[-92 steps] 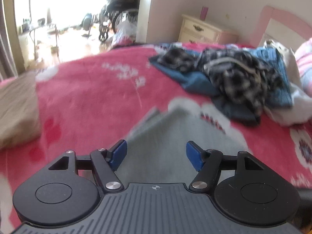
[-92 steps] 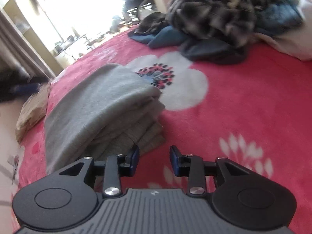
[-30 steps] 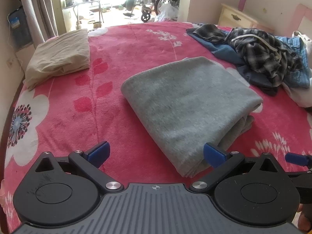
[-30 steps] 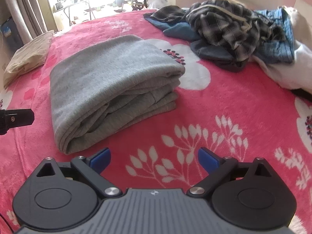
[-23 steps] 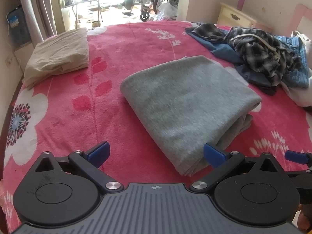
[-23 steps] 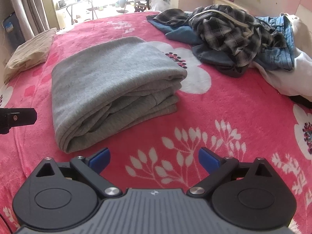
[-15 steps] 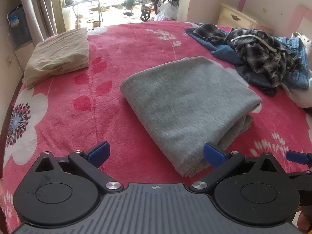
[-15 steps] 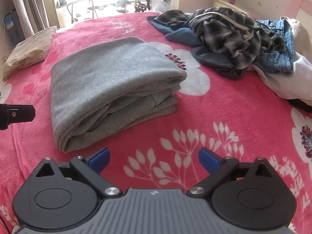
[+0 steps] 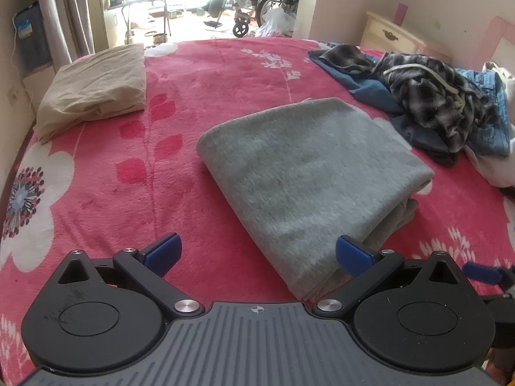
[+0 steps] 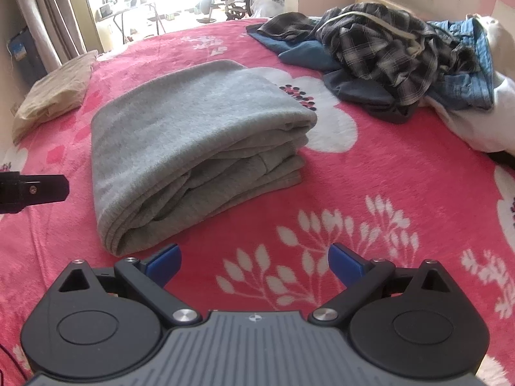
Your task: Fold clothes
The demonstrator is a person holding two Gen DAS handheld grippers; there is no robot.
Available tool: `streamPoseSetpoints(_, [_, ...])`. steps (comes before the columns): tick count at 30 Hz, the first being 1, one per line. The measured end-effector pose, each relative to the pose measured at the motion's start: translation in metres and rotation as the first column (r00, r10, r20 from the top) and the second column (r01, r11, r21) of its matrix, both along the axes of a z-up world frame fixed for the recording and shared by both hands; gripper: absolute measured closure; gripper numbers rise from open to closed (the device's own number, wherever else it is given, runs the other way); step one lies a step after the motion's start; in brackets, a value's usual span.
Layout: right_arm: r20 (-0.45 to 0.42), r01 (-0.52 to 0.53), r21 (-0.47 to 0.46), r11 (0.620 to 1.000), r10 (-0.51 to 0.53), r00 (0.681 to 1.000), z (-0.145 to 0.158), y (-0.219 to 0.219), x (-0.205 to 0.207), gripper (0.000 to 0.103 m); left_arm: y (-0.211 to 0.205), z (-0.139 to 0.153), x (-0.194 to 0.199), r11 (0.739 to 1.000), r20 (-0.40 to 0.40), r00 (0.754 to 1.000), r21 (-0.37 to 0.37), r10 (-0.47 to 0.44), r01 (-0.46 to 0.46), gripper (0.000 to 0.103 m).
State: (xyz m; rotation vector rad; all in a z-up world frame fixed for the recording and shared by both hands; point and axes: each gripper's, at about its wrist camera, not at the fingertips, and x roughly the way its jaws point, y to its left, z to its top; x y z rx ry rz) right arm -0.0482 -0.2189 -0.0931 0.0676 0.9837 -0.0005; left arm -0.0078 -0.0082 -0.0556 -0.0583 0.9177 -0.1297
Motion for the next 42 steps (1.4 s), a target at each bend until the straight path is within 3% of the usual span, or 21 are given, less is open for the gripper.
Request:
streamPoseSetpoints(7, [-0.003,-0.017,0.080,0.997,0.018,1.000,-0.006,-0.003,0.003,0.003,0.010,-0.008,0.015,0.998,0.009,0.999,-0.056,0.035,-0.035,0.000])
streamPoseSetpoints(19, [-0.002,-0.036,0.177,0.984,0.037,0.999,-0.014,0.002,0.006,0.003,0.026,-0.017,0.023,0.994,0.013,0.996,-0.076,0.083,-0.081,0.000])
streamPoseSetpoints(22, [0.001,-0.019,0.265,0.964,0.019,1.000,-0.016,-0.005,0.007,0.003,0.034,-0.014,0.022,0.991,0.021,0.994,-0.090,0.105,-0.103,0.000])
streamPoseSetpoints(24, [-0.020,0.037,0.363,0.931,-0.032,0.999,-0.020,-0.017,0.009,0.003,0.041,-0.012,0.022,0.987,0.022,0.992,-0.102,0.126,-0.123,0.000])
streamPoseSetpoints(28, [-0.110,0.162,0.537,0.828,-0.122,0.986,-0.033,-0.039,0.025,0.003,0.056,-0.008,0.021,0.977,0.020,0.985,-0.132,0.174,-0.170,0.000])
streamPoseSetpoints(31, [-0.113,0.170,0.625,0.762,-0.128,0.985,-0.038,-0.041,0.038,0.003,0.064,-0.008,0.020,0.972,0.014,0.981,-0.139,0.194,-0.191,0.000])
streamPoseSetpoints(33, [-0.112,0.172,0.696,0.698,-0.131,0.985,-0.044,-0.040,0.043,0.003,0.069,-0.009,0.019,0.969,0.008,0.979,-0.146,0.202,-0.199,0.000])
streamPoseSetpoints(40, [-0.212,0.291,0.780,0.554,-0.203,0.956,-0.086,-0.036,0.053,0.003,0.072,-0.014,0.019,0.964,-0.003,0.980,-0.176,0.200,-0.198,0.000])
streamPoseSetpoints(42, [-0.199,0.283,0.793,0.540,-0.208,0.957,-0.090,-0.034,0.050,0.000,0.073,-0.016,0.019,0.963,-0.004,0.980,-0.182,0.201,-0.199,0.000])
